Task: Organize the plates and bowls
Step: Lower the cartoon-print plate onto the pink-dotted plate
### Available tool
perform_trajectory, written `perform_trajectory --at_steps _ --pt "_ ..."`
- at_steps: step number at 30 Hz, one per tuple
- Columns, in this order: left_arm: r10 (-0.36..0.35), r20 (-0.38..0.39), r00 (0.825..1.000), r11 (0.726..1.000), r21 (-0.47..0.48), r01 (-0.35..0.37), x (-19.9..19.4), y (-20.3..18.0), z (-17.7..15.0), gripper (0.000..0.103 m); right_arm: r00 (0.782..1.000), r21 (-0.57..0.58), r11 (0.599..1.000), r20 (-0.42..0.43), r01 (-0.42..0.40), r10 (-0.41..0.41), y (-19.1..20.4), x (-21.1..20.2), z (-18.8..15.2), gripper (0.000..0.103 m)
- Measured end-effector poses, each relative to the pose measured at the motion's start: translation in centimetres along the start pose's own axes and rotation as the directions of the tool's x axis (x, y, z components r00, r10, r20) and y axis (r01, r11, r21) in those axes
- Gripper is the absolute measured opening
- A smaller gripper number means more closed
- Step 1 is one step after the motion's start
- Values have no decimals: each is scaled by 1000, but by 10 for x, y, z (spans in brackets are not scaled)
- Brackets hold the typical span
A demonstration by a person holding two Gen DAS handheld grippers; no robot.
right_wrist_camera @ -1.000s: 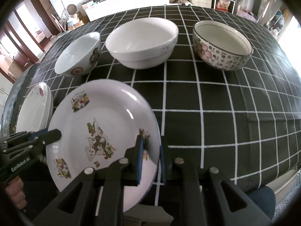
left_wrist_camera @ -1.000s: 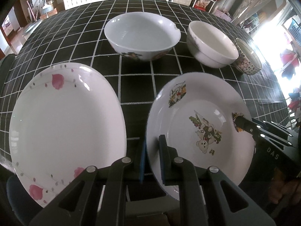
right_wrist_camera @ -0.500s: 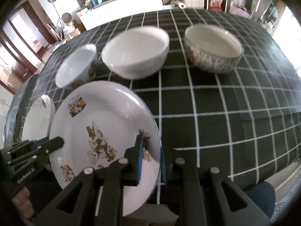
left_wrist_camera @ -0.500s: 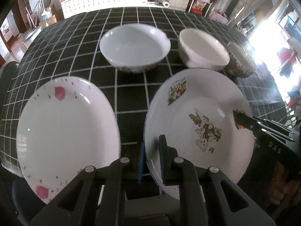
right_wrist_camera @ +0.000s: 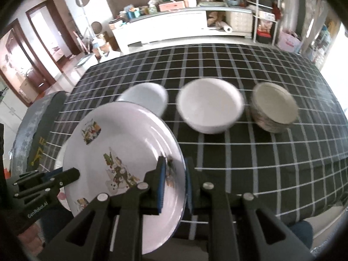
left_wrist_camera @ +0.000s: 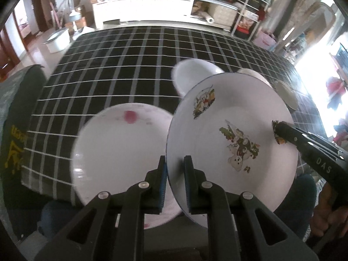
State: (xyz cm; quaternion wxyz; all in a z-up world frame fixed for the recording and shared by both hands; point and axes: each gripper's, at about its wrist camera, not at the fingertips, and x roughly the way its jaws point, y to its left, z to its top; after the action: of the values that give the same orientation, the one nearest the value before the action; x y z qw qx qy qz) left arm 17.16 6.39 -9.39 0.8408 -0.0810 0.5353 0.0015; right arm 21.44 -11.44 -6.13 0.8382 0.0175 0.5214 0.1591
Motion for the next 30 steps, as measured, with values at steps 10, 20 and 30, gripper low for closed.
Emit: perform_trajectory --at_steps 10,20,30 --pt "64 0 998 994 -88 -64 -17 69 -9 11 997 -95 994 -57 -51 46 65 35 5 21" --pt "81 -38 996 987 -134 -85 -3 103 -18 11 994 -162 986 -102 -45 29 97 56 -2 21" --pt "87 -63 994 983 -154 -96 12 112 -22 11 991 -182 983 -131 -35 11 108 72 -5 21"
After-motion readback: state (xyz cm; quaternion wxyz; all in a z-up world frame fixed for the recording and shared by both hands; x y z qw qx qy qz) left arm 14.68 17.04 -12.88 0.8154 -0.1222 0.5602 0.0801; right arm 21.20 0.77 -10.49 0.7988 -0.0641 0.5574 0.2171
